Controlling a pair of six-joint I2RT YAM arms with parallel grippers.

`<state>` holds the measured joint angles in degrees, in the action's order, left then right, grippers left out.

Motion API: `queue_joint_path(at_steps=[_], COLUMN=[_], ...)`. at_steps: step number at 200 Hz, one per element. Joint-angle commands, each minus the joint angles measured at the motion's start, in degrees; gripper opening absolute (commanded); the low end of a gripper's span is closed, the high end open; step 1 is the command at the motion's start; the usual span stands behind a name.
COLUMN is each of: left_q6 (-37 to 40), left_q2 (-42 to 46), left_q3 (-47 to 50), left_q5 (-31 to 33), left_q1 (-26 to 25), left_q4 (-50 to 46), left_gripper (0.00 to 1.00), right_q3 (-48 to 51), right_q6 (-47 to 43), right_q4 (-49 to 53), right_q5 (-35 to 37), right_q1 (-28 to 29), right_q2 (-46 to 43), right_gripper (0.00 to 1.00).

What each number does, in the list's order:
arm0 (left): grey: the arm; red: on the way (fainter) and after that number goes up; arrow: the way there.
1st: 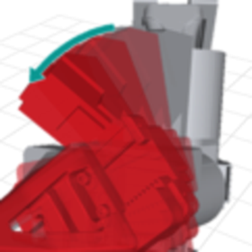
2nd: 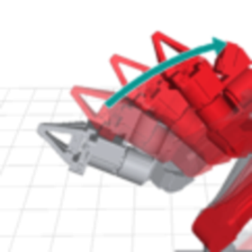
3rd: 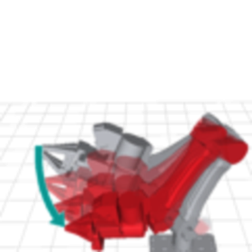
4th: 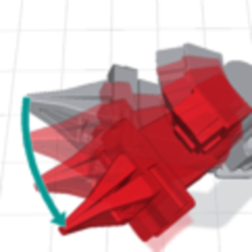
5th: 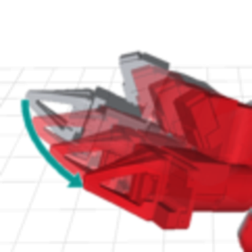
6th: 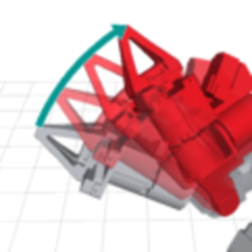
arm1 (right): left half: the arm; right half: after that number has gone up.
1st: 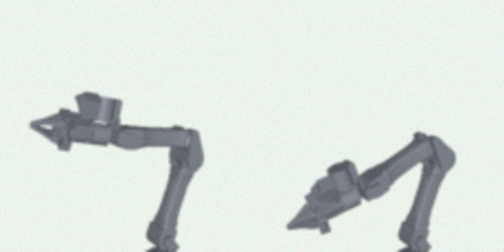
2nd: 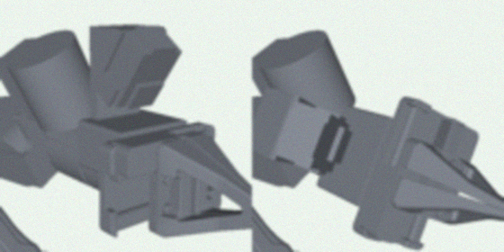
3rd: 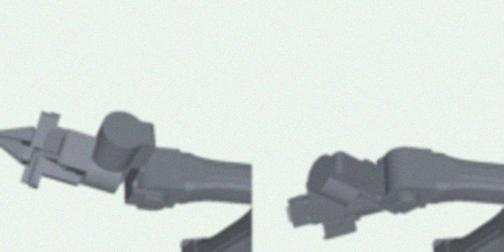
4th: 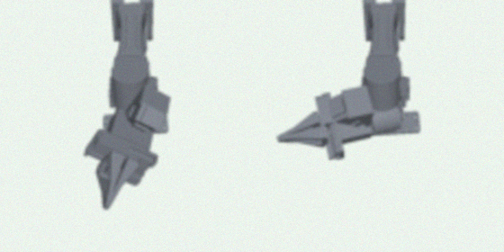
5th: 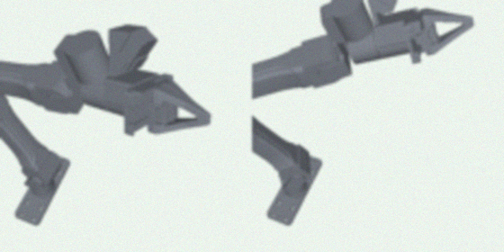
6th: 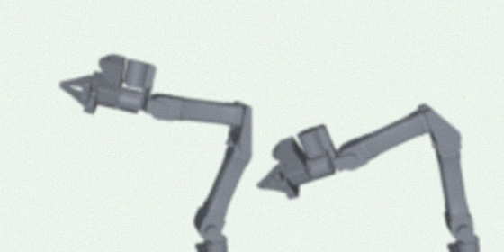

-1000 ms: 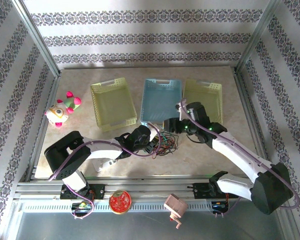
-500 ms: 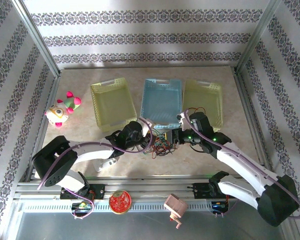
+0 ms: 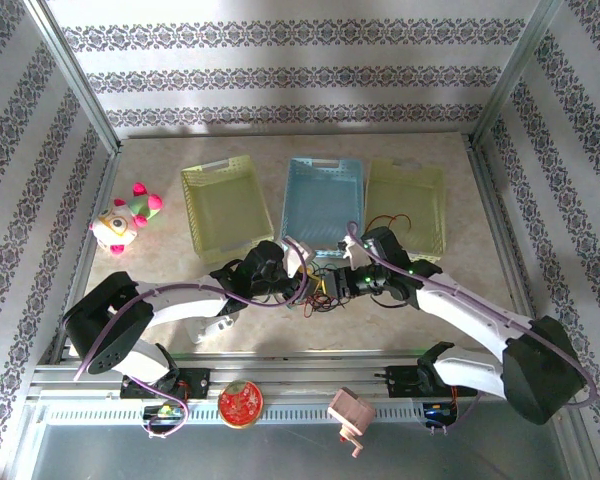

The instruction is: Untangle the cables

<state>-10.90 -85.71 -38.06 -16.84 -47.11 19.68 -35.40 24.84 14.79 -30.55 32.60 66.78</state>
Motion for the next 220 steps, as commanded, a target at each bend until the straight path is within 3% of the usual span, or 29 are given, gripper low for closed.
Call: queue_joint_path(at_steps=[1,35,98,150,220], left_q6=[0.88,0.22,-0.97,0.82,0.79], left_q2=[0.55,0.24,-1.52,-4.42,-12.13], left_q3=[-1.91,-2.45,-3.34,-4.35,-7.58], left_q5=[-2.75,-3.39,-5.79,-10.10,-10.66], left_q1=[0.86,1.14,1.90,1.89,1.85], left_q4=[-1.16,-0.11,0.47,-1.32,-1.23], left_gripper=[0.38,0.38,0.38,0.39,0.38], right_q3=[0.61,-0.02,0.68,1.10,2.47], right_q6=[-0.83,-1.18,0.96,3.78,10.48], right_q4=[-1.75,-2.09,-3.06,-2.72,-8.43], right_q5=[-3.16,-3.21,-1.99,-3.38,-9.50], right_q1=[0.62,0.71,0.33,-5.05,-13.00], right_q2=[1.68,5.19,3.50,-3.76,-10.51], right_gripper=[0.36,0.33,0.01,0.00,0.00])
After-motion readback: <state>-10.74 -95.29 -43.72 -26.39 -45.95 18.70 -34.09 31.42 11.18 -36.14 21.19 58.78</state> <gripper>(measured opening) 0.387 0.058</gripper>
